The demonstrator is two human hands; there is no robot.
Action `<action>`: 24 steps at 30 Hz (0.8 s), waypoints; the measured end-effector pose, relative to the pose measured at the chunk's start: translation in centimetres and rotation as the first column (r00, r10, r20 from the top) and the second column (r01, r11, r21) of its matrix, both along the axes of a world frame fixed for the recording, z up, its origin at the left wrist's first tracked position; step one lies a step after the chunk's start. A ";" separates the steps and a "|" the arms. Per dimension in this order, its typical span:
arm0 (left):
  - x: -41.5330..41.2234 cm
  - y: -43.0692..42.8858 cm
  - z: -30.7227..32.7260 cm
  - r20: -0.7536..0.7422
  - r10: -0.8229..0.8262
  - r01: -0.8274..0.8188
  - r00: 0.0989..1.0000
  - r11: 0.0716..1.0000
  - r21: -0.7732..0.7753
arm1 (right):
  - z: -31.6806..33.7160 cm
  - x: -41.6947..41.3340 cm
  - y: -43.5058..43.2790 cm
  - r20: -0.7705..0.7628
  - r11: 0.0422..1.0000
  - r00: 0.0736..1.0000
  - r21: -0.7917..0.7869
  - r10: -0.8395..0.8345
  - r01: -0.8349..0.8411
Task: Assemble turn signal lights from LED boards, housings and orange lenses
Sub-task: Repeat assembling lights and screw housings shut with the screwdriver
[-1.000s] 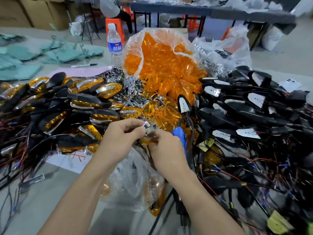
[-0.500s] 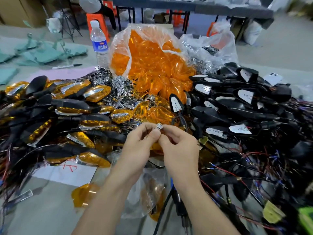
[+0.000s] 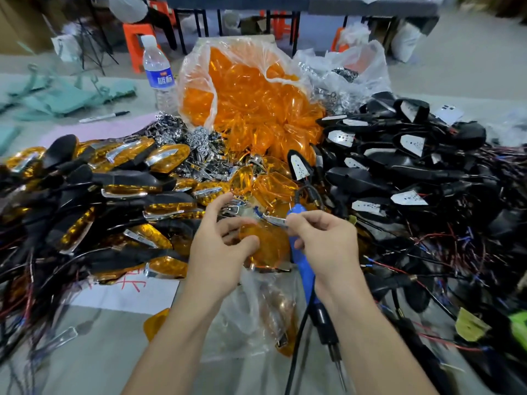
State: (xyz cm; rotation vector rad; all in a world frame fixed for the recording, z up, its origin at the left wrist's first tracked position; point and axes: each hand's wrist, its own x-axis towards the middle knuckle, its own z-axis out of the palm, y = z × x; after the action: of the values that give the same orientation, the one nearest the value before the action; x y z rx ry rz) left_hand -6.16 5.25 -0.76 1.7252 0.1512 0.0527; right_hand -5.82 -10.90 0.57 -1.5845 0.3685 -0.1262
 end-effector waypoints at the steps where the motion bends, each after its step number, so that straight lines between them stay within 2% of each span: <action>1: 0.0 0.2 0.0 -0.004 0.026 -0.026 1.000 0.995 -0.100 | 0.2 -0.1 0.0 -0.041 0.994 0.999 0.113 0.014 -0.009; 4: -0.3 -0.1 0.4 -0.074 0.025 -0.058 0.997 0.870 -0.490 | 0.8 -1.2 0.8 -0.046 0.917 0.985 0.375 0.165 -0.136; 5: -0.3 -0.3 0.4 -0.094 0.021 -0.071 0.995 0.821 -0.566 | 0.9 -1.7 1.3 -0.021 0.909 0.980 0.377 0.199 -0.176; 7: -0.4 -0.8 0.4 -0.138 0.043 -0.123 0.989 0.749 -0.651 | 0.9 -2.6 2.2 0.038 0.936 0.973 0.266 0.228 -0.230; 9: -0.7 -1.6 0.5 -0.187 0.106 -0.202 0.977 0.748 -0.633 | 0.8 -3.1 2.9 0.087 0.956 0.966 0.148 0.244 -0.255; 12: -1.0 -2.4 0.4 -0.218 0.284 -0.353 0.934 0.833 -0.426 | 0.7 -3.2 3.3 0.126 0.968 0.963 0.047 0.240 -0.247; 14: -1.2 -2.7 0.5 -0.177 0.340 -0.381 0.924 0.865 -0.326 | 0.9 -3.3 3.3 0.154 0.972 0.961 0.019 0.229 -0.235; 17: -2.0 -3.1 1.3 -0.106 0.251 -0.271 0.962 0.917 -0.294 | 0.8 -3.8 3.5 0.216 0.979 0.960 -0.136 0.181 -0.154; 20: -2.8 -3.5 1.6 -0.086 0.026 -0.054 0.996 0.938 -0.343 | 0.6 -3.9 3.4 0.247 0.956 0.964 -0.292 0.094 -0.019; 22: -2.7 -3.2 1.6 -0.130 -0.103 0.040 0.986 0.909 -0.415 | 0.5 -3.4 2.6 0.218 0.966 0.973 -0.259 0.079 -0.020; 24: -2.4 -2.5 1.4 -0.190 -0.140 0.028 0.972 0.867 -0.497 | 0.7 -2.9 1.6 0.164 0.996 0.984 -0.066 0.073 -0.063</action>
State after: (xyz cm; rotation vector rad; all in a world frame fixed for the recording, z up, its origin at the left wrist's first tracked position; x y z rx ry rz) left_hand -8.55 2.79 0.66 1.2176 0.2316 -0.2287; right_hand -8.75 -9.26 1.26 -1.6313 0.1816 -0.2172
